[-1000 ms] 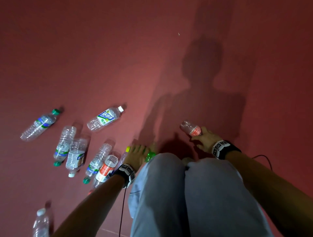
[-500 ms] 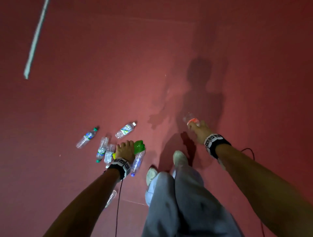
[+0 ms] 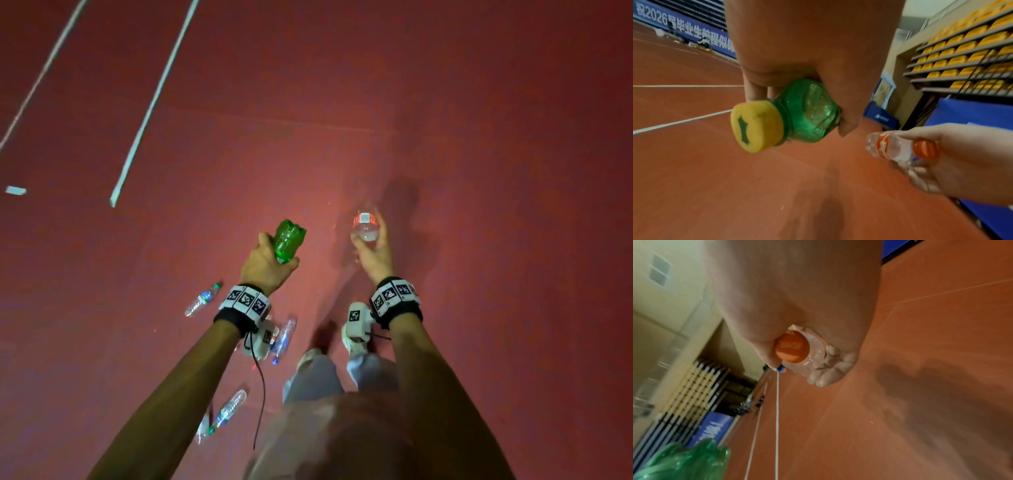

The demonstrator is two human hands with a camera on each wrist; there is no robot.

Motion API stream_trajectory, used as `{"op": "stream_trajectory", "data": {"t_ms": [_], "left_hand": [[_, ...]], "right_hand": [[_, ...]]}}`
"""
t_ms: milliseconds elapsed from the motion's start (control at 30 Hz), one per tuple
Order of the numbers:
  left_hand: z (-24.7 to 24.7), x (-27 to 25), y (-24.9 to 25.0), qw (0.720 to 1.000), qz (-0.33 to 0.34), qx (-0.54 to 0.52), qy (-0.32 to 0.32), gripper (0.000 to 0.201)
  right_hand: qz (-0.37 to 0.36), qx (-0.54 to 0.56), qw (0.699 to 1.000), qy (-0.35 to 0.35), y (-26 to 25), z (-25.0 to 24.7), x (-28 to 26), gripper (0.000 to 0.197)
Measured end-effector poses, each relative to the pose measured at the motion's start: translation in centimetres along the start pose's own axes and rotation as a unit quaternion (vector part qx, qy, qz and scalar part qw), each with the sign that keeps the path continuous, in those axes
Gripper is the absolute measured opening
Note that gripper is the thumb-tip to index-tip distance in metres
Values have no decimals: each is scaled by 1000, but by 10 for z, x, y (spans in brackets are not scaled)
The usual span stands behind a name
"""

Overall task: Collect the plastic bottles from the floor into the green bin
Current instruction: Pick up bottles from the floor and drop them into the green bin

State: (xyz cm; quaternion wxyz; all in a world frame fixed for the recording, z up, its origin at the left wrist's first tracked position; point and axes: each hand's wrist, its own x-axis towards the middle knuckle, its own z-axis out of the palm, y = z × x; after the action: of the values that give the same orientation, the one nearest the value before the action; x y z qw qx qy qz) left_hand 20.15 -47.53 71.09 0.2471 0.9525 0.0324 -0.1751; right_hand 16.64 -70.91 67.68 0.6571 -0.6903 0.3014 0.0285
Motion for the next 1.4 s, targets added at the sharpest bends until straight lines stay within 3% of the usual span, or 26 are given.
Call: {"op": "stream_trajectory", "data": {"t_ms": [100, 267, 500, 733, 867, 1100, 1267, 1400], "left_hand": [[-36, -8, 29, 997, 38, -63, 12, 65], [-69, -30, 68, 982, 128, -138, 12, 46], [-71, -89, 111, 945, 247, -181, -117, 49], [-19, -164, 167, 885, 370, -116, -256, 39], [19, -234, 214, 840, 442, -100, -298, 38], [99, -393, 281, 754, 553, -95, -342, 45], [169, -562, 310, 689, 597, -76, -404, 50], [213, -650, 314, 630, 621, -48, -464, 49]], "right_hand": [[-35, 38, 999, 17, -31, -7, -21, 58], [-96, 47, 994, 6, -76, -25, -68, 57], [-122, 129, 977, 118, -77, -57, -158, 86], [-113, 210, 932, 273, -45, -145, -278, 81], [-116, 220, 902, 353, -16, -208, -357, 93], [-133, 190, 850, 473, 53, -318, -506, 81], [-117, 192, 787, 574, 128, -384, -645, 75], [-74, 228, 729, 642, 174, -414, -719, 74]]}}
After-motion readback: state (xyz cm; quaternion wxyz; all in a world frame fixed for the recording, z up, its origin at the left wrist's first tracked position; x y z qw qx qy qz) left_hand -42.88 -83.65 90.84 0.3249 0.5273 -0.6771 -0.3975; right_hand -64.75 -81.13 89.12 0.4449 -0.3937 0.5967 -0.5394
